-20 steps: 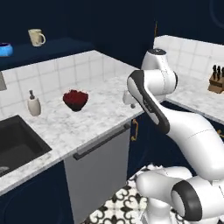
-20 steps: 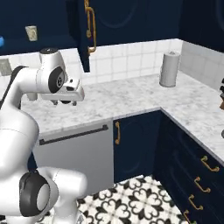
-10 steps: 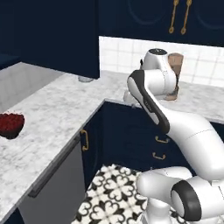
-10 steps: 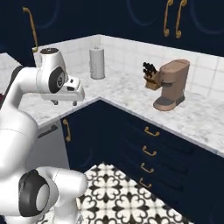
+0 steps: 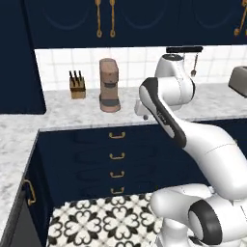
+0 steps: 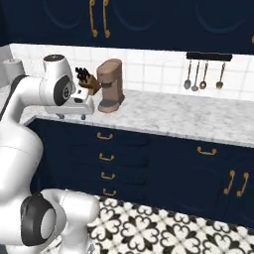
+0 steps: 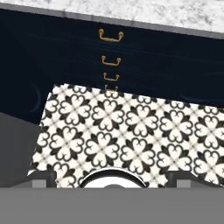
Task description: Gather all objects into one cabinet and sort the glasses and bowls to opposite sides.
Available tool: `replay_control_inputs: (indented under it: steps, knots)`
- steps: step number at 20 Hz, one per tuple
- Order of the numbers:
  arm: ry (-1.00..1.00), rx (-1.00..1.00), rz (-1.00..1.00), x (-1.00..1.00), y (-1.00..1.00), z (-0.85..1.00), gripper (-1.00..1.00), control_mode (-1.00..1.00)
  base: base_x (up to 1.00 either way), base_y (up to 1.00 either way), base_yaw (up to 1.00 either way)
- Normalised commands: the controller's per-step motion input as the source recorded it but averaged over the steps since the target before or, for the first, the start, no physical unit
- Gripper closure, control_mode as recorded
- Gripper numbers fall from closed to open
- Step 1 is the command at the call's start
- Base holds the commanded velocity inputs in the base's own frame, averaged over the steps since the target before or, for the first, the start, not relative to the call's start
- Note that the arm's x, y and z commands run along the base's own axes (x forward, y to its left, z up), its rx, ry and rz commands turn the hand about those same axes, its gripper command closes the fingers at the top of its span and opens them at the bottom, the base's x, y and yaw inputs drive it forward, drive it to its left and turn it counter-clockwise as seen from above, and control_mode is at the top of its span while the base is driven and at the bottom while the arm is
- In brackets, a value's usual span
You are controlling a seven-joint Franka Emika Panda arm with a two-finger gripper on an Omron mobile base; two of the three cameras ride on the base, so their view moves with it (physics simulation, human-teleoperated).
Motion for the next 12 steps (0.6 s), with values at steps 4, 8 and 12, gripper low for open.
replay_control_inputs:
  steps: [4, 8, 12]
  knots:
    - [0.0, 0.0, 0.0, 0.0, 0.0, 0.0, -1.0, 1.0, 0.05, -0.01, -0.85]
    - [0.0, 0.0, 0.0, 0.0, 0.0, 0.0, -1.0, 1.0, 0.09, -0.01, -0.84]
    - [0.0, 0.0, 0.0, 0.0, 0.0, 0.0, -1.0, 1.0, 0.1, -0.04, -0.84]
